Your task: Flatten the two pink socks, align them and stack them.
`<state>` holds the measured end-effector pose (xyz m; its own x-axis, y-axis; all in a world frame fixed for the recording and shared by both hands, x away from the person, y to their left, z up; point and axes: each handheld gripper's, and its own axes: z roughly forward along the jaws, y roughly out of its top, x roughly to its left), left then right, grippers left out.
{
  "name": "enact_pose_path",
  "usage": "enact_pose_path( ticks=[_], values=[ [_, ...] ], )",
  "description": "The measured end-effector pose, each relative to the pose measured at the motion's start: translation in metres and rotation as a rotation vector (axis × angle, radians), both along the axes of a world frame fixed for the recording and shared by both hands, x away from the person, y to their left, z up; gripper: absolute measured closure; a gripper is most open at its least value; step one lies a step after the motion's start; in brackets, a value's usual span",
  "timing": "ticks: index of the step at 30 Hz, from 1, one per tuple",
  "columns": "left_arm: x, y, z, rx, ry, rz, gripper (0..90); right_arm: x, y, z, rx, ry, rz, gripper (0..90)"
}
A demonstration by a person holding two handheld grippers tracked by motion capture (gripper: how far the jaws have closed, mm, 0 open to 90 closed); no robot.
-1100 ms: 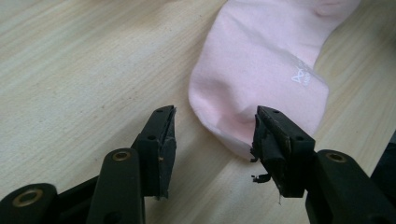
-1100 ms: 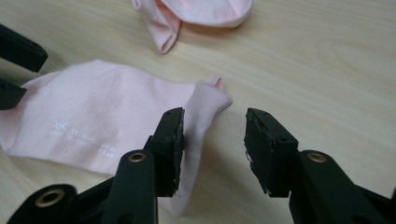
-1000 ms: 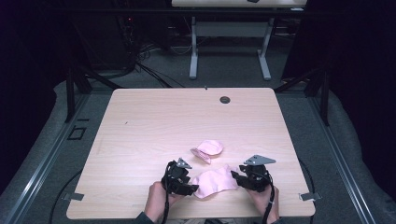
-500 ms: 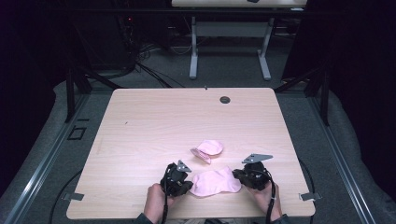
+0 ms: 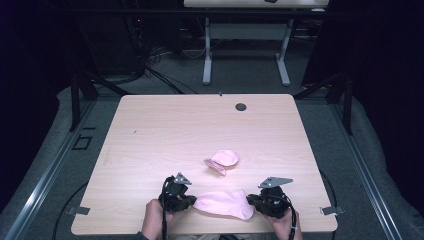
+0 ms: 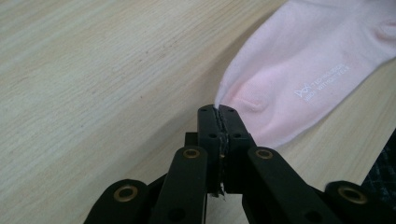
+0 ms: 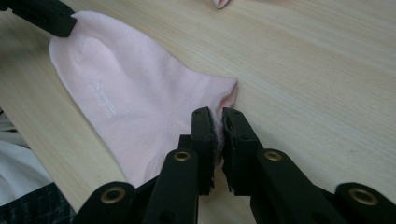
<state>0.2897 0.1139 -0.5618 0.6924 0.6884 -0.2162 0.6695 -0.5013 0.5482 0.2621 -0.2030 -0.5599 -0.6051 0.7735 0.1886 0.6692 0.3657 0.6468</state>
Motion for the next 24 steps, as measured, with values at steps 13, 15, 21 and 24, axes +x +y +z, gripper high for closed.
enact_pose_path(
  ticks=[13,15,21,24],
  values=[
    [0.002,0.023,0.0,-0.018,-0.066,0.102,28.4,0.01,-0.008,0.011,0.032,-0.063,0.011,40.5],
    [0.002,0.026,-0.001,-0.01,-0.082,0.121,20.7,0.013,-0.007,0.014,0.032,-0.068,0.017,37.8],
    [0.004,0.048,-0.007,0.052,-0.146,0.214,6.0,0.034,0.005,0.025,0.026,-0.121,0.051,28.3],
    [0.006,0.058,-0.013,0.08,-0.169,0.252,0.3,0.048,0.022,0.031,-0.003,-0.143,0.097,32.3]
  ],
)
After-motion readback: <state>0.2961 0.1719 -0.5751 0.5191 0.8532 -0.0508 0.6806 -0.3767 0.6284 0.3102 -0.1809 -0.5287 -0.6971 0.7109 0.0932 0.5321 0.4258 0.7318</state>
